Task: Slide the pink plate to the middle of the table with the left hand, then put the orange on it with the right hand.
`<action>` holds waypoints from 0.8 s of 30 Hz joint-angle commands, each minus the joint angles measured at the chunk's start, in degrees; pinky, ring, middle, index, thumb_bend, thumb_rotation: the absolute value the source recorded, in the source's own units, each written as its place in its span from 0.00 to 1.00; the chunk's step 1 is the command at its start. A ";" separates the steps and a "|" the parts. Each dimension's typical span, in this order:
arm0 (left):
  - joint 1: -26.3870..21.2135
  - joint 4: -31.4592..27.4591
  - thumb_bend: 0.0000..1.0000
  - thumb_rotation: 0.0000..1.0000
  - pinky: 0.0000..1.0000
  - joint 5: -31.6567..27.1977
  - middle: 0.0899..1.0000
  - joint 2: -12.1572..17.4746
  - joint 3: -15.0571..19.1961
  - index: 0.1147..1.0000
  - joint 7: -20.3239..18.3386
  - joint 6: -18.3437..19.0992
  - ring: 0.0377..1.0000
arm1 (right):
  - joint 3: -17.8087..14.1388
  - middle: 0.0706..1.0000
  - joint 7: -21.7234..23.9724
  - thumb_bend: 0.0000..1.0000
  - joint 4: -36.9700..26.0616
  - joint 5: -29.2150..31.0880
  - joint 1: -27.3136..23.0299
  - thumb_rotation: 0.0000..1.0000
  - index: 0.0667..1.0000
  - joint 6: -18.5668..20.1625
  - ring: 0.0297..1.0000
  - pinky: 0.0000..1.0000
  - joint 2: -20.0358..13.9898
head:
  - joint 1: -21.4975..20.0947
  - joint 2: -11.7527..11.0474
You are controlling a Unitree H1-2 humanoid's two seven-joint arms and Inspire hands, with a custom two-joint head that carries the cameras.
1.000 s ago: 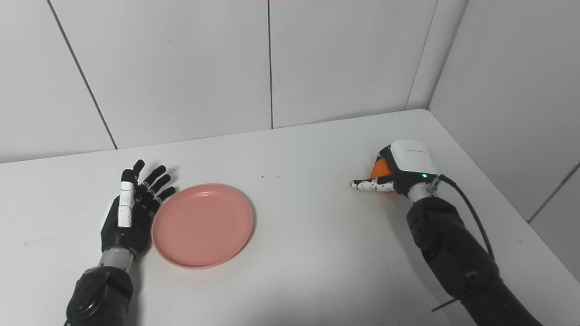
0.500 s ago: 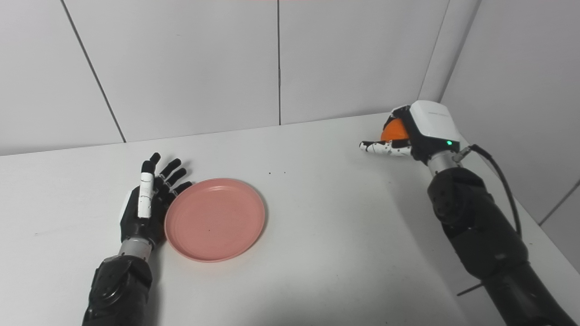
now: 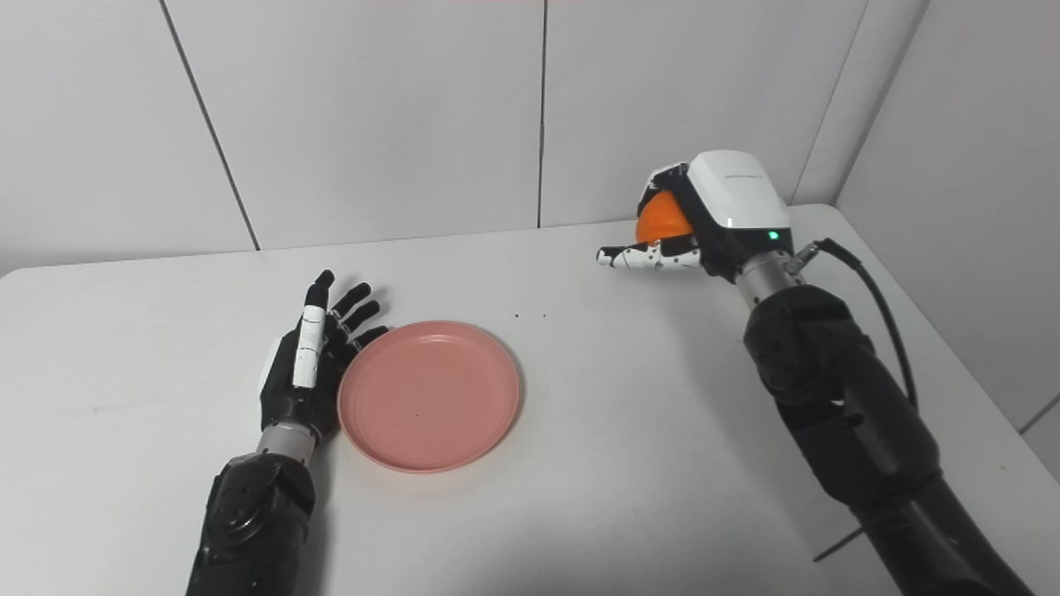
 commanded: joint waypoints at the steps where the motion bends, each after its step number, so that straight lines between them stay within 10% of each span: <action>1: 0.73 0.92 0.94 0.80 0.69 0.36 0.83 -0.61 -0.16 0.97 0.89 0.79 0.83 | -0.50 0.14 0.42 0.59 -3.18 -0.96 -4.19 0.58 0.21 -0.01 0.11 0.09 0.31 | 0.43 0.04; 24: 1.02 0.27 0.95 0.79 0.73 0.49 0.83 -1.19 -1.06 0.97 1.82 1.29 0.83 | 2.30 0.19 5.06 0.56 -7.09 -5.39 -7.42 0.52 0.28 1.05 0.14 0.11 13.76 | 3.19 0.51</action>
